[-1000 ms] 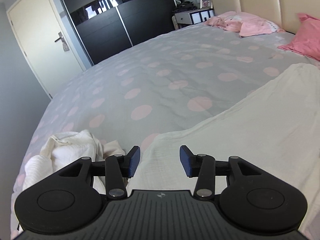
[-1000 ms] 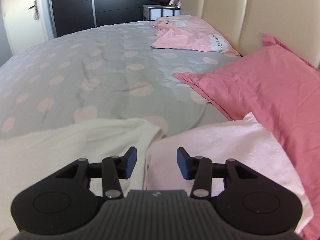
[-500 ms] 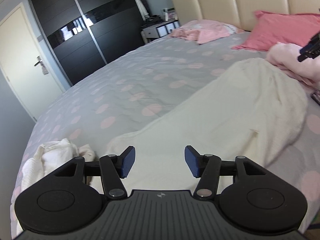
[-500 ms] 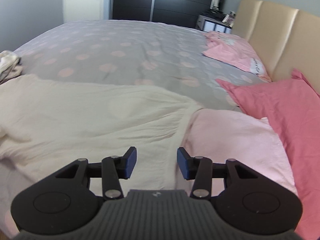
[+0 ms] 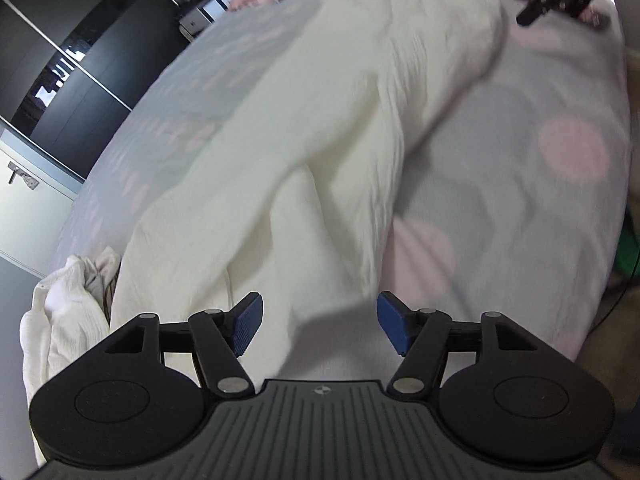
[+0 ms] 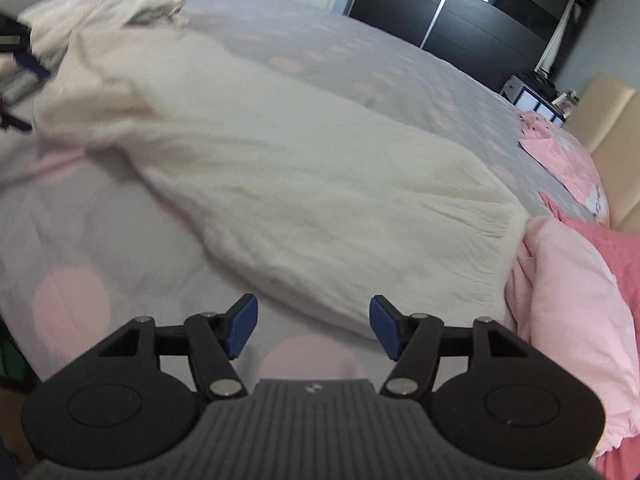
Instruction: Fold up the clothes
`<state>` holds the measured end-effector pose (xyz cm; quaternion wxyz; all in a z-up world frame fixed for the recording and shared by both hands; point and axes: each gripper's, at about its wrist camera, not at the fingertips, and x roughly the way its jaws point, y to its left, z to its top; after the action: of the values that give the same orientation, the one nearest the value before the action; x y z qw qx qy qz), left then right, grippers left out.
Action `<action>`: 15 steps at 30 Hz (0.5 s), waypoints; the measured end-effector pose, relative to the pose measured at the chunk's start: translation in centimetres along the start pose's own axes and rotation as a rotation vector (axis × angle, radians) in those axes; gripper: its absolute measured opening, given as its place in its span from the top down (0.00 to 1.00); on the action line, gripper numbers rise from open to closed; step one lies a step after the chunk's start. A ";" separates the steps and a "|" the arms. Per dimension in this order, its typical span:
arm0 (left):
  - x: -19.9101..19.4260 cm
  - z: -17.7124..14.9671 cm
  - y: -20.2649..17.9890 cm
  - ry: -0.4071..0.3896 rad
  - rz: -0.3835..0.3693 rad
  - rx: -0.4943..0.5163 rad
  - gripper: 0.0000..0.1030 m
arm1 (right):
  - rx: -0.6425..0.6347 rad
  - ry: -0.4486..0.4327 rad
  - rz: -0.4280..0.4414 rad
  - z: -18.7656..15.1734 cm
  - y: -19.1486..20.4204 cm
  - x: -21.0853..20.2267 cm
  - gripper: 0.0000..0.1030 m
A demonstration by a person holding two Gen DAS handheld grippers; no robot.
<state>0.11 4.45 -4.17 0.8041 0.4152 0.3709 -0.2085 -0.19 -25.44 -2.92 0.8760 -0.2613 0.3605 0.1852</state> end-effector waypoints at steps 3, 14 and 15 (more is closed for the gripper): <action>1.5 -1.1 -0.2 0.043 0.056 0.034 0.40 | -0.143 0.004 -0.075 -0.3 2.2 1.7 0.33; 3.2 -0.7 4.1 0.039 0.058 -0.125 0.97 | -0.240 -0.063 -0.186 1.4 1.5 2.4 0.93; 2.8 -0.5 4.8 0.019 0.058 -0.155 0.98 | -0.225 -0.082 -0.196 1.7 1.1 2.0 0.93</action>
<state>4.74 7.48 -4.07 0.8360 0.3641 0.3814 -0.1517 1.56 -23.28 -3.69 0.8690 -0.3841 0.2741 0.1488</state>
